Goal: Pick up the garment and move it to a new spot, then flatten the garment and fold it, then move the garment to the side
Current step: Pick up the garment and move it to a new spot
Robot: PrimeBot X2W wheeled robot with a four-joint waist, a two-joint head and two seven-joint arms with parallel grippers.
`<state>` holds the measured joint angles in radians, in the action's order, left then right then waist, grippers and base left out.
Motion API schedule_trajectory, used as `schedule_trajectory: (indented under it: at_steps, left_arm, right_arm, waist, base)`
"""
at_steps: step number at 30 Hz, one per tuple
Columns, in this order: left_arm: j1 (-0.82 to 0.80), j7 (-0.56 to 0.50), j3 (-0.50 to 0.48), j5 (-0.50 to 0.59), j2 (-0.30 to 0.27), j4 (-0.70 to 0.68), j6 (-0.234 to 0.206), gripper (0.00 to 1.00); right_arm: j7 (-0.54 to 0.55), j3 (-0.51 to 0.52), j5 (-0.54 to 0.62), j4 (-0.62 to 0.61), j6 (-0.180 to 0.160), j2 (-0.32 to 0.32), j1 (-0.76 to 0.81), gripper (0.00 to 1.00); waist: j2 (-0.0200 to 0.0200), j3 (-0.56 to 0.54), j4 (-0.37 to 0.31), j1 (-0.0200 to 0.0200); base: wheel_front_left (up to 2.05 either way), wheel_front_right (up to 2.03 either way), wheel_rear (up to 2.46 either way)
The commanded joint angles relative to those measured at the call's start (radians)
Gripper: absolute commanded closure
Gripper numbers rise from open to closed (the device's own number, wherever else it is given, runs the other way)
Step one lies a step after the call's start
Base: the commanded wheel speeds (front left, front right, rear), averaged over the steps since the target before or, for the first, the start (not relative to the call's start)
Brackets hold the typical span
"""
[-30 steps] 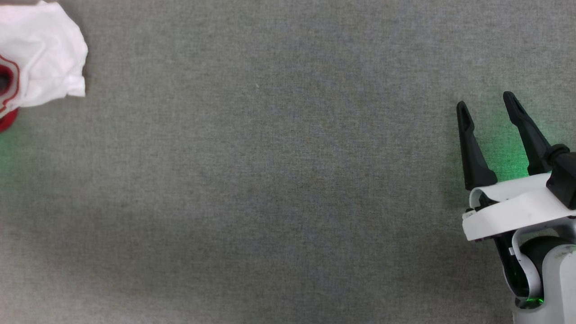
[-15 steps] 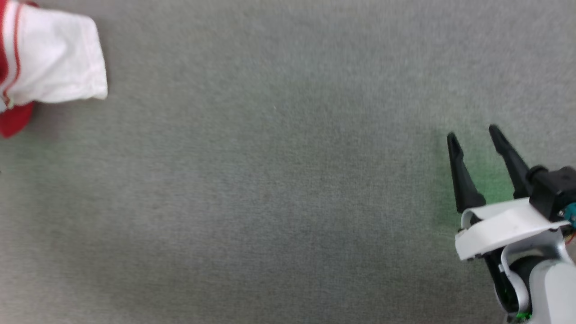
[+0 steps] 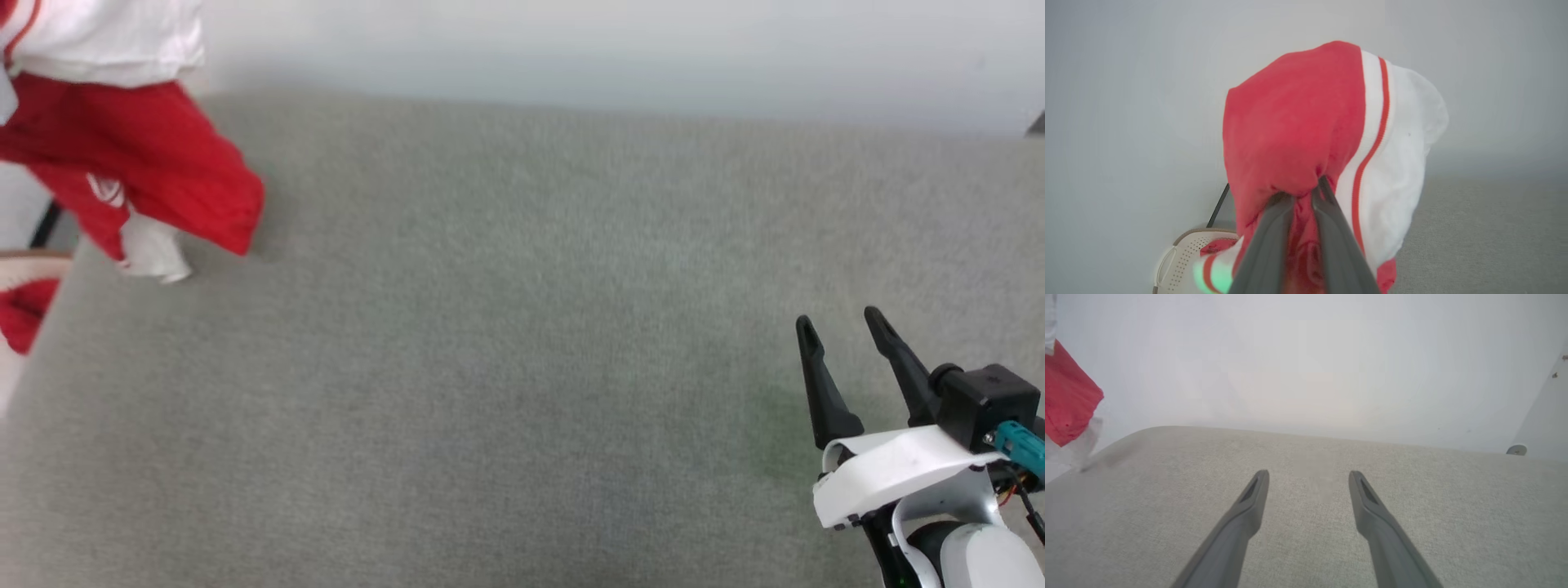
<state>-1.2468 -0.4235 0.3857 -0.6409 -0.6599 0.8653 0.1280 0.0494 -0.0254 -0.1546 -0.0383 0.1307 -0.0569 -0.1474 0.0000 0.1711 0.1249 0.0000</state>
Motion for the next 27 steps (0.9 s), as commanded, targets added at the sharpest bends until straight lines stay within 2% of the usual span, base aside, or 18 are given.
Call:
schedule_trajectory:
  at_steps: [1,6,11,13,18,27]
  left_arm:
    - [-0.009,-0.003,0.004,0.002,-0.005,-0.010,0.003,1.00]
    - [-0.021,-0.049,0.026,-0.007,0.002,-0.098,0.003,1.00]
    - [0.018,-0.123,0.047,-0.016,0.017,-0.219,-0.023,1.00]
    - [0.040,-0.159,0.053,-0.019,0.005,-0.276,-0.034,1.00]
    - [0.106,-0.243,0.054,-0.052,0.009,-0.443,-0.090,1.00]
    - [0.230,-0.394,0.091,-0.078,0.035,-0.747,-0.229,1.00]
  right_arm:
    - [-0.005,0.000,-0.003,0.000,0.000,0.003,0.014,0.00]
    - [-0.013,0.012,-0.010,0.002,0.000,0.005,0.032,0.00]
    - [-0.016,0.045,-0.005,0.006,0.000,0.006,0.045,0.00]
    - [-0.018,0.063,0.001,0.002,0.000,0.007,0.053,0.00]
    - [-0.021,0.110,0.010,-0.002,0.000,0.007,0.061,0.00]
    - [-0.048,0.202,0.018,0.008,0.000,0.007,0.066,0.00]
  waist:
    - [0.0000,-0.085,0.019,0.0000]
    - [0.0000,-0.128,0.004,0.0000]
    - [0.0000,-0.152,-0.030,0.0000]
    - [0.0000,-0.155,-0.048,0.0000]
    - [0.0000,-0.153,-0.108,0.0000]
    - [0.0000,-0.120,-0.234,0.0000]
  base:
    - [0.00,0.00,0.00]
    - [0.00,0.00,0.00]
    - [0.00,0.00,0.00]
    - [0.00,0.00,0.00]
    - [0.00,0.00,0.00]
    - [0.00,0.00,0.00]
